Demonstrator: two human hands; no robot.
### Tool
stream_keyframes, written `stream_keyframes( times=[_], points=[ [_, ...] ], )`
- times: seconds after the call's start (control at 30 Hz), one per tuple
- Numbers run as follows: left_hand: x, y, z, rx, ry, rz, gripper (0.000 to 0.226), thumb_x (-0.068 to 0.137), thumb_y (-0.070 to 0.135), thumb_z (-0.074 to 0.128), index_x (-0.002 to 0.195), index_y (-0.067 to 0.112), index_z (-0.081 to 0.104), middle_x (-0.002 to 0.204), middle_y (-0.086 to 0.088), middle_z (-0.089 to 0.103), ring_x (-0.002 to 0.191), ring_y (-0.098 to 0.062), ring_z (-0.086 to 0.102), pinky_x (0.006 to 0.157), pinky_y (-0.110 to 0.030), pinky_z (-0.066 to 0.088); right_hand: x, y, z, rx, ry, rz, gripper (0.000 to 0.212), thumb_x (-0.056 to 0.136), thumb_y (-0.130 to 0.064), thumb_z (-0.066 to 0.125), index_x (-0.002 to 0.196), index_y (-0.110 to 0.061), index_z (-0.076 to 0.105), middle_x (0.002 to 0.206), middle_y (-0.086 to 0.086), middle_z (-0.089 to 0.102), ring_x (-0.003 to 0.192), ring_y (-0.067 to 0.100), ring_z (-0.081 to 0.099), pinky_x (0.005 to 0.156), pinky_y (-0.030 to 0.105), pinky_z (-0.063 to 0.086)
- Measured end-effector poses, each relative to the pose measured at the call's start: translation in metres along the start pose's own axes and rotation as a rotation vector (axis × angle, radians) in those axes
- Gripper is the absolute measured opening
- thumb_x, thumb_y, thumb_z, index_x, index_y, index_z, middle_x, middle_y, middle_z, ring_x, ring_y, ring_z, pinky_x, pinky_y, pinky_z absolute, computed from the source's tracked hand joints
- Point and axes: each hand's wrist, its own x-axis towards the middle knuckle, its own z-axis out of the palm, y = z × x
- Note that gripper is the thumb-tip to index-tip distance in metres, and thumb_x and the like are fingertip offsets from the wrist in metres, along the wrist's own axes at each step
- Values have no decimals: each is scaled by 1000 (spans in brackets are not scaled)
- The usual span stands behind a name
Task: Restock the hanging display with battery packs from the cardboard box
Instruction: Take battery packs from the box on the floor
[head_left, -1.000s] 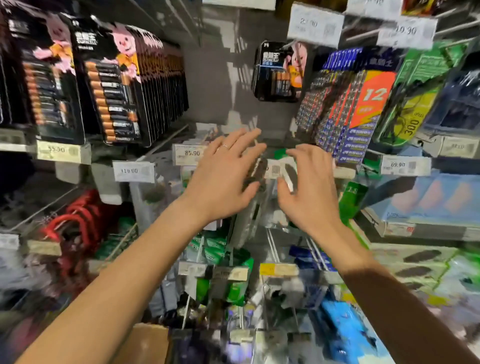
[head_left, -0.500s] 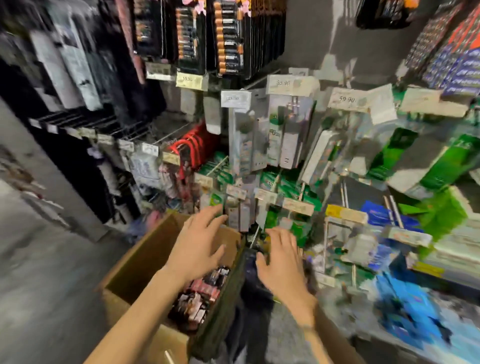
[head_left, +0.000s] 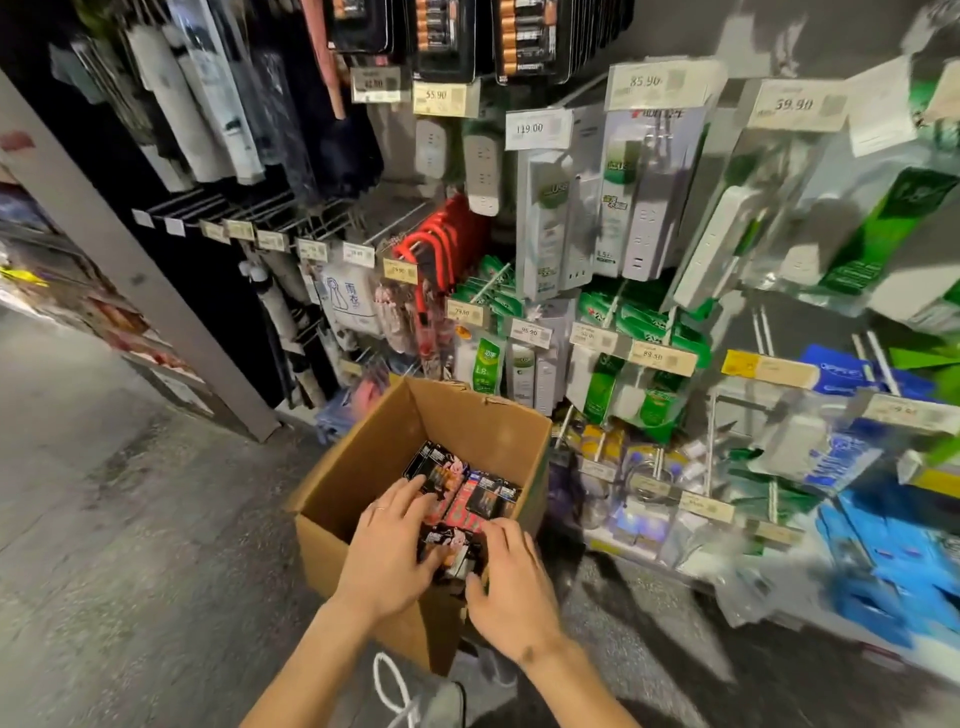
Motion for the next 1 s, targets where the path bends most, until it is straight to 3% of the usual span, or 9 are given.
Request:
stream_keyframes(
  times=[0.13,0.27,0.37,0.53,0.57,0.7,0.93,1.0],
  points=[
    [35,-34,16,47,-112,-8,73,86,50,62,150,22,44,166,-1,27,155,-25,19,123,-43,24,31,-6,27,-12,-73,102,65,96,-33,52,155,-21,27,155,-6,26,148,16,24,122,33,29],
    [83,-83,38,44,-194,-15,66,87,43,60,147,22,45,164,-3,30,153,-26,23,121,-41,27,75,-13,62,-51,-84,167,66,93,-34,47,155,-17,28,157,2,27,147,21,27,123,30,25],
    [120,-115,64,38,-316,-19,62,91,40,55,148,20,41,164,-5,28,152,-29,23,120,-41,28,111,-17,91,-19,-119,294,65,94,-30,46,156,-18,28,160,3,26,150,24,25,121,34,30],
    [173,-156,114,48,-493,19,68,90,40,58,150,19,35,162,-6,26,150,-31,22,120,-41,29,151,-7,142,-37,-53,428,61,83,-29,43,141,-10,48,135,12,57,123,33,58,102,39,52],
    [184,-163,127,43,-520,20,69,90,40,58,150,19,34,161,-6,27,149,-30,24,119,-41,30,160,-5,149,-8,-58,476,59,83,-27,45,141,-13,47,134,9,55,122,31,58,99,38,53],
    [220,-176,173,9,-600,36,69,93,37,59,152,15,33,163,-10,22,149,-30,24,119,-43,31,182,4,164,75,-50,641,60,90,-24,55,147,-25,36,148,-4,37,138,19,39,113,35,42],
    [260,-178,232,-158,-622,-225,86,95,37,63,159,8,14,168,-15,11,154,-36,10,125,-48,19,195,17,190,180,-13,706,56,95,-23,59,146,-29,37,141,-14,38,132,9,40,109,27,44],
    [265,-179,246,-157,-611,-257,88,93,38,66,158,8,15,166,-15,16,152,-38,12,124,-50,21,200,21,194,210,-28,701,56,96,-25,59,147,-30,37,141,-15,37,133,7,38,110,25,41]
  ],
)
